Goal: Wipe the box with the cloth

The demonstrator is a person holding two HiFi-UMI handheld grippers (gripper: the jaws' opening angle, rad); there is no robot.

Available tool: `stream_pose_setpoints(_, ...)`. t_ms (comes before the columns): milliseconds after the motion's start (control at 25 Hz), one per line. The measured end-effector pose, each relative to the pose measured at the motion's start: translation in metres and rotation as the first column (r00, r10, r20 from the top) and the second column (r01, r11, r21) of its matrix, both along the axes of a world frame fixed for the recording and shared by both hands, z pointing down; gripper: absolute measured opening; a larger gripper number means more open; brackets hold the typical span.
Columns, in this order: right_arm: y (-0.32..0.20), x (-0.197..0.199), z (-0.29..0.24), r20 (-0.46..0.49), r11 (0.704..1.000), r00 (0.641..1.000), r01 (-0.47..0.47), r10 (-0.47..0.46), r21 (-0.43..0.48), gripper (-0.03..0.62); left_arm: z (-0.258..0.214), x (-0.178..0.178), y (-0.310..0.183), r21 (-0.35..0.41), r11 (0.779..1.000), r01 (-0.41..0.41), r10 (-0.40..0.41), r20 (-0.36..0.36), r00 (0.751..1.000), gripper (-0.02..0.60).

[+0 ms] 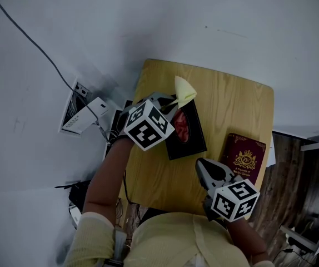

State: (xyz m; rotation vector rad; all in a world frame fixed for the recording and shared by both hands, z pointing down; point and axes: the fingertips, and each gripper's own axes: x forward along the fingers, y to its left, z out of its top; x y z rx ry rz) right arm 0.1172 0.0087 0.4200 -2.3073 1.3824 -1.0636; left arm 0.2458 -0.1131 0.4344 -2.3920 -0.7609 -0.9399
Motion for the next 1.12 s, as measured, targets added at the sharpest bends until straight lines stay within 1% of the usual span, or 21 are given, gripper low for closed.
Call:
stream_pose_setpoints(200, -0.001, 0.0, -0.002, -0.004, 1.0, 1.0, 0.008, -0.008, 0.004, 0.03, 0.002, -0.002, 0.002, -0.072, 0.997, 0.0, 0.003, 0.035, 0.999, 0.029)
stream_pose_setpoints(400, 0.005, 0.0, -0.004, -0.009, 1.0, 1.0, 0.008, -0.008, 0.005, 0.03, 0.004, -0.011, 0.013, -0.05, 0.998, -0.031, 0.032, 0.023, 0.999, 0.029)
stream_pose_setpoints(520, 0.009, -0.002, -0.005, -0.009, 1.0, 1.0, 0.012, -0.012, 0.005, 0.029, 0.005, -0.021, 0.021, -0.051, 0.998, -0.042, 0.043, 0.023, 0.999, 0.029)
stream_pose_setpoints(1120, 0.029, -0.019, -0.003, -0.013, 0.999, 0.999, 0.038, -0.038, -0.002, 0.031, 0.01, -0.073, 0.058, -0.086, 0.996, -0.025, 0.026, 0.012, 1.0, 0.029)
